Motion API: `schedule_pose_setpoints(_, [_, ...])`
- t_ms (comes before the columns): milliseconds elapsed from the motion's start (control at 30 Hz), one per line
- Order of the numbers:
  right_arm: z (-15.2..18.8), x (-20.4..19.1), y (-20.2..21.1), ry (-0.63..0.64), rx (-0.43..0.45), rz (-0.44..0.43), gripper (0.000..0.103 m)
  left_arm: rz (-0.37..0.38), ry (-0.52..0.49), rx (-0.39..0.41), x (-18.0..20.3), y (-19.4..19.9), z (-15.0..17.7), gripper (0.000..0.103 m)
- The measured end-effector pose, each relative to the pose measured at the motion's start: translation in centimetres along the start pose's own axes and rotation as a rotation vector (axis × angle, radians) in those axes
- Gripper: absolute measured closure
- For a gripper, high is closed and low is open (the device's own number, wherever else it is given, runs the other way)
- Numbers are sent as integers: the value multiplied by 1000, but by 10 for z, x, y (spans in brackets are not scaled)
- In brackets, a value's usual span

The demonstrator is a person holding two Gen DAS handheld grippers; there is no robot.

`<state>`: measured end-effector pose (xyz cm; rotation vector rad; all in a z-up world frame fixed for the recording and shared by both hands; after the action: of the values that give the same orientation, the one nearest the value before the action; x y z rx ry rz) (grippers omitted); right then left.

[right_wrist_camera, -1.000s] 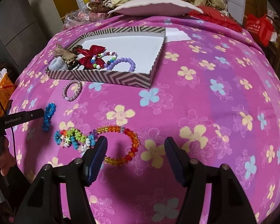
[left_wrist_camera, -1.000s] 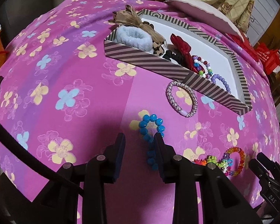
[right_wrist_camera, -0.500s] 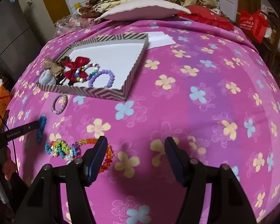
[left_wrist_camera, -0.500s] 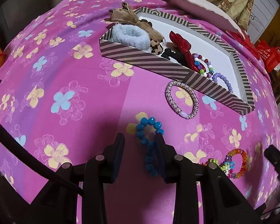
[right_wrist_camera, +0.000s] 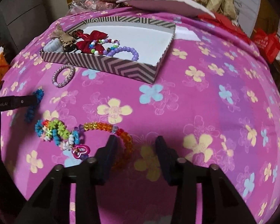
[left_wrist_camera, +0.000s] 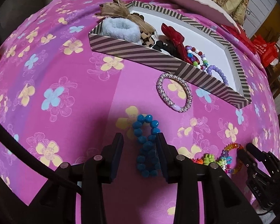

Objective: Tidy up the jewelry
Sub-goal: 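Grasp the blue beaded bracelet with the left tool while the right tool grasps the orange bead bracelet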

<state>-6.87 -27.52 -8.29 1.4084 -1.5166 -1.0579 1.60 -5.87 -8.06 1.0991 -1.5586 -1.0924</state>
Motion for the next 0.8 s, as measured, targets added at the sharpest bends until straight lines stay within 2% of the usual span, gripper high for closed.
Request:
schedule_pose_setpoints(33, [0, 0, 0, 6, 7, -3, 75, -3, -6, 2, 1, 0, 0, 55])
schedule_pose_setpoints(67, [-1, 0, 1, 9, 13, -2, 83, 2, -13, 4, 2, -1, 0, 60])
schedule_pose_setpoints(100, [-1, 0, 1, 15, 15, 2, 86, 19, -18, 4, 3, -1, 0, 67])
schedule_pose_setpoints(133, [-1, 0, 1, 19, 14, 3, 92, 39, -22, -1, 4, -1, 1, 69])
schedule_pose_setpoints(233, [-2, 1, 6, 20, 24, -26, 93, 43, -44, 4, 6, 1, 1, 78])
schedule_pose_setpoints(300, [-4, 3, 16, 11, 46, -32, 93, 7, -55, 24, 5, 6, 1, 82])
schedule_pose_setpoints(800, [-29, -2, 87, 47, 179, -48, 94, 19, -73, 111, 4, 49, -5, 82])
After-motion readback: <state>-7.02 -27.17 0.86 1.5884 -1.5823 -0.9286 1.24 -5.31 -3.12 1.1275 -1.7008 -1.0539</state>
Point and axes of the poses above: each gripper's, at about its wrist camera, not at the fingertips, and y roughly against the way its jaws point, x to its right, z to its underside, the point moved 5 cm from there along -y, roughly the way its jaws point, and after that the axes turned 10 degrees about -x, right-handed, at the moved point
